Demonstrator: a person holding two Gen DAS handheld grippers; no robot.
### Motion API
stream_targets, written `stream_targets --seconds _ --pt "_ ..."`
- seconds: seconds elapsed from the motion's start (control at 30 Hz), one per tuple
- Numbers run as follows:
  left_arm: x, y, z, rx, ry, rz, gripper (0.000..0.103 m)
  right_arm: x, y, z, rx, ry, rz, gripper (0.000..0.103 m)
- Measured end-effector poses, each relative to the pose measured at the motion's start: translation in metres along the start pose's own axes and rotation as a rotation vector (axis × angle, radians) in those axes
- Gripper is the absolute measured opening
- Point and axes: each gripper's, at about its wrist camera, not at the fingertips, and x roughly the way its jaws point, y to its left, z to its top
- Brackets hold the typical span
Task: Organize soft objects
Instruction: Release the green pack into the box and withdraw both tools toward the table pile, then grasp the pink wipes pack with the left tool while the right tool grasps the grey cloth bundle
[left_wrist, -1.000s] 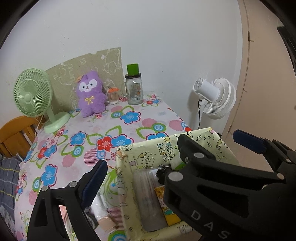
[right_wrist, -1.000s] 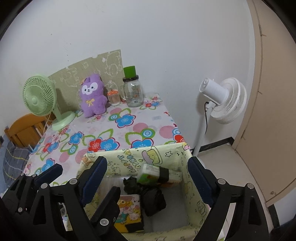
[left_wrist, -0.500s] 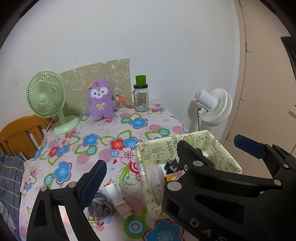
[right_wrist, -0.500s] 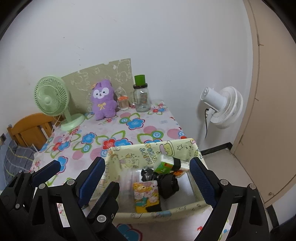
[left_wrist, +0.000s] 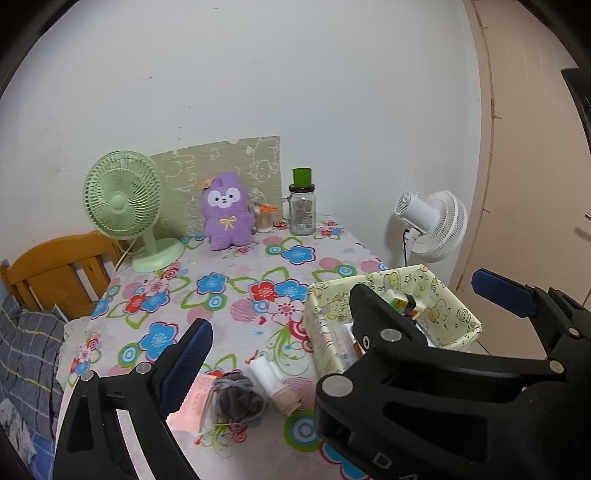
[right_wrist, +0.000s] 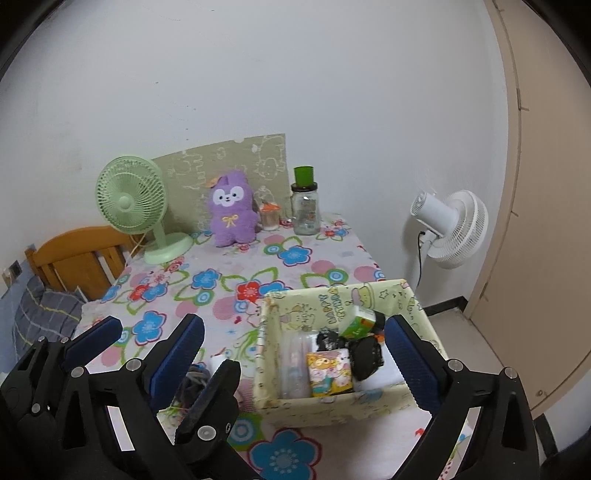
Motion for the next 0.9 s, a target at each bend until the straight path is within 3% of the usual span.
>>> stream_targets --seconds 0.47,0.9 --pt "-0.015 0.042 -0.018 -0.022 -0.004 0.024 0.096 -0.005 0.047 -0.016 -0.030 -0.005 0.044 0.100" --pt "0.006 0.078 -0.047 -0.048 0.043 0.034 0.095 0.021 0.080 -0.041 -0.069 0.042 0.075 0.095"
